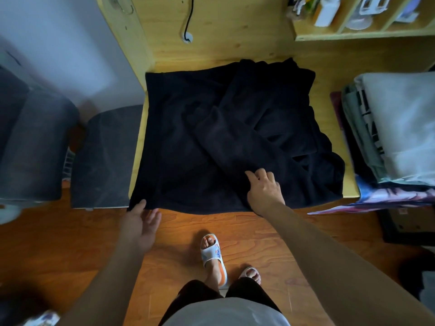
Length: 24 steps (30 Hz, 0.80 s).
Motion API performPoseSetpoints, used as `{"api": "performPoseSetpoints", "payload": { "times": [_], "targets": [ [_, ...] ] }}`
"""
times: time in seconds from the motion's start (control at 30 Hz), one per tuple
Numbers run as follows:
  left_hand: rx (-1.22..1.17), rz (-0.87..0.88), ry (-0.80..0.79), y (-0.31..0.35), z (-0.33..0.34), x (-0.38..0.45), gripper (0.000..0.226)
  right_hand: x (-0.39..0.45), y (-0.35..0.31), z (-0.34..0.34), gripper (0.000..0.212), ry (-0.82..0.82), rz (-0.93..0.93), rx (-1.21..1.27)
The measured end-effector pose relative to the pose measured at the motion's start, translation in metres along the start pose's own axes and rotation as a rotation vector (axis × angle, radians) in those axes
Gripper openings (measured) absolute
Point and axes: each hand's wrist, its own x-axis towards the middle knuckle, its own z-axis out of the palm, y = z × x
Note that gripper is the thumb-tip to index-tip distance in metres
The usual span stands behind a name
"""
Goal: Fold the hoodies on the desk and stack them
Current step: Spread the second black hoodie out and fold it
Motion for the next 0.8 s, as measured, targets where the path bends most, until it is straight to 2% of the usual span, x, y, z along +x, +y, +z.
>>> {"api": "performPoseSetpoints", "payload": {
  "times": [0.07,0.17,0.3,0.37,0.43,0.5,0.53,0.63,0.67,0.7,0.73,0.8],
  "targets": [
    [0.022,-0.062,-0.052,-0.009,0.006,-0.004,0.039,0.004,0.0,-0.002,0.054,0.018,0.008,0.033],
    [0.154,-0.096,-0.119,-0.024,0.018,-0.006,0.05,0.002,0.006,0.0,0.04,0.039,-0.011,0.087],
    [0.174,-0.103,-0.074,-0.028,0.027,-0.009,0.049,-0.001,0.008,-0.001,0.06,-0.023,-0.033,0.032],
    [0.102,-0.108,-0.016,-0.027,0.022,-0.005,0.05,0.0,0.009,-0.002,0.044,-0.025,-0.016,0.073],
    [0.058,-0.119,0.026,-0.025,0.017,-0.004,0.05,-0.012,0.013,0.0,0.02,0.09,-0.038,0.158],
    [0.02,-0.127,-0.008,-0.026,0.016,-0.009,0.047,-0.042,0.022,0.009,0.011,0.226,0.013,0.276],
    [0.012,-0.123,-0.029,-0.026,0.017,-0.012,0.045,-0.06,0.029,0.015,0.011,0.27,0.152,0.391],
    [0.004,-0.081,-0.051,-0.03,0.019,-0.014,0.042,-0.097,0.06,0.035,0.02,0.254,0.882,0.822],
    [0.009,-0.071,-0.047,-0.031,0.019,-0.014,0.043,-0.099,0.069,0.037,0.025,0.229,1.052,1.009],
    [0.017,-0.067,-0.041,-0.032,0.02,-0.014,0.045,-0.095,0.077,0.037,0.03,0.203,1.134,1.235],
    [0.027,-0.066,-0.027,-0.032,0.02,-0.013,0.046,-0.089,0.084,0.033,0.036,0.184,1.133,1.503],
    [0.066,-0.064,-0.002,-0.033,0.021,-0.013,0.045,-0.073,0.097,0.019,0.051,0.138,0.986,1.976]
  ]
}}
